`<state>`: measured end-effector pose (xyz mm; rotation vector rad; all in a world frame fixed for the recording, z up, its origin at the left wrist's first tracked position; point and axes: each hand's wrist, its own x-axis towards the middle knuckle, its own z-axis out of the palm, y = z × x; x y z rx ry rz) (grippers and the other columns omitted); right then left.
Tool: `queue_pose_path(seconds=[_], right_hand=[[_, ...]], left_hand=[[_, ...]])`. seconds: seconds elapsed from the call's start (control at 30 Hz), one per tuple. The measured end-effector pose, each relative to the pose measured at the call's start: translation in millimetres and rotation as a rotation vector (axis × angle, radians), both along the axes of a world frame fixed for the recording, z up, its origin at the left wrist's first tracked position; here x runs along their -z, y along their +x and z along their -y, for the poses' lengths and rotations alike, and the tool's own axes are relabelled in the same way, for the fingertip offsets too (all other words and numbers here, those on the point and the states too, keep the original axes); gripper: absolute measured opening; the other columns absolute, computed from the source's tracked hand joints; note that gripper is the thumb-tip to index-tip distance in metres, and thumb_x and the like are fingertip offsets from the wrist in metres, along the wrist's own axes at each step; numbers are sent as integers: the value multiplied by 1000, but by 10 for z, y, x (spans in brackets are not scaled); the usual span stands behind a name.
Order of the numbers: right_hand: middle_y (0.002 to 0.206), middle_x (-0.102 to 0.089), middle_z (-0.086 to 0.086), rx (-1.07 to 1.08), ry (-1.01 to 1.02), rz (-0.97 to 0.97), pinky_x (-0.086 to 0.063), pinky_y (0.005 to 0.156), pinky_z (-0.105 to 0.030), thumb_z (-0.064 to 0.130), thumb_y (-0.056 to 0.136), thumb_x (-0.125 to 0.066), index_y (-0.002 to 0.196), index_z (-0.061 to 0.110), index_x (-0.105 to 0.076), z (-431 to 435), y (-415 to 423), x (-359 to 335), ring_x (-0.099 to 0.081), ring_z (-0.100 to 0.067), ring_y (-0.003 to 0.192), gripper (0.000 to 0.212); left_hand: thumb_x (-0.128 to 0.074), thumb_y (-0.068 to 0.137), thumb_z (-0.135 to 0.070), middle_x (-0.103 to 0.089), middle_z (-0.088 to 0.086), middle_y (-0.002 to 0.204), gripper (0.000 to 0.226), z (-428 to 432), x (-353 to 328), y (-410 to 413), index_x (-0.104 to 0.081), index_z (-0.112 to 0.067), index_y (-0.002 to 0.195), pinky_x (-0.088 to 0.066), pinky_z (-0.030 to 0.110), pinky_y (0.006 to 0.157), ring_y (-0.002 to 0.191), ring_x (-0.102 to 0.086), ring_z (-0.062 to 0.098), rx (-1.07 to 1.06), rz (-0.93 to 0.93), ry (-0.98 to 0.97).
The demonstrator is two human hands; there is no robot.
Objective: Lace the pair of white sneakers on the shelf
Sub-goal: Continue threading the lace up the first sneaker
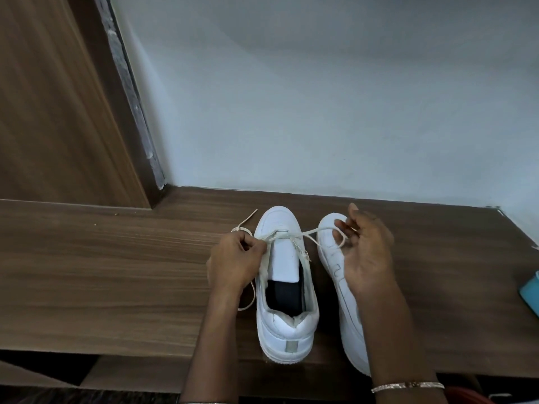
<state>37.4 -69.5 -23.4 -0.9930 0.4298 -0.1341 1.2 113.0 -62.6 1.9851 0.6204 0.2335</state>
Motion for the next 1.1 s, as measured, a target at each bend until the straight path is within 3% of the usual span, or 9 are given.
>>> queue_pose_path(seconds=[0.1,0.27,0.4,0.57,0.73,0.8,0.87,1.03,1.1], right_hand=[[79,-66,3,2,-435,98,-51,66,-30,7,88,-71,85,18,-63,85,1,23,-62,-14,74,14],[89,-67,15,-130,-1289,345,-43,89,-39,34,81,-72,78,33,-71,-238,-106,73,-59,-10,99,3],[116,-62,15,-386,-1720,249,-23,97,-47,37,90,-64,108,37,-70,-574,-209,179,-43,-16,123,19],[100,-67,12,-283,-1714,240,-12,81,-37,31,91,-68,90,32,-74,-628,-212,264,-48,-16,114,6],[83,-70,14,-123,-1222,236,-46,81,-32,22,83,-76,76,26,-70,-410,-124,217,-63,-10,90,9],[78,-67,13,5,-1111,192,-42,70,-20,15,85,-72,77,22,-69,-237,-79,148,-64,-9,84,11],[78,-65,9,151,-1059,138,-39,69,-21,11,87,-70,81,19,-68,-59,-35,111,-65,-16,85,10],[104,-71,-2,208,-1257,123,-44,85,-30,9,85,-68,105,14,-71,-20,-57,144,-63,-26,101,21],[110,-69,1,129,-1375,208,-37,81,-27,15,86,-68,112,20,-70,-170,-103,110,-55,-19,101,27]], left_hand=[[-73,77,-34,-70,-13,66,13,-13,0,-2,-72,-27,67,-55,35,75,72,-67,11,23,-10,-19],[-75,77,-36,-69,-14,66,13,-51,32,0,-72,-28,66,-53,36,72,67,-65,10,81,-4,-44],[-74,75,-38,-69,-11,64,14,-88,52,9,-71,-27,66,-55,44,74,63,-64,13,145,17,-92],[-67,61,-46,-67,-9,60,19,-94,77,16,-71,-28,66,-55,50,74,59,-59,14,157,35,-158],[-70,66,-44,-69,-13,65,12,-118,110,43,-72,-31,66,-56,46,80,69,-66,16,138,25,-113],[-70,67,-42,-69,-13,64,10,-124,120,55,-71,-33,65,-56,46,81,67,-65,14,142,23,-121],[-72,70,-40,-69,-14,63,7,-119,132,56,-71,-34,66,-55,45,80,64,-63,12,145,34,-122],[-74,75,-35,-67,-14,59,11,-124,162,74,-71,-35,64,-52,38,75,60,-60,11,159,34,-113],[-71,69,-42,-64,-14,56,11,-129,170,86,-70,-33,64,-49,37,70,55,-57,12,177,28,-130]])
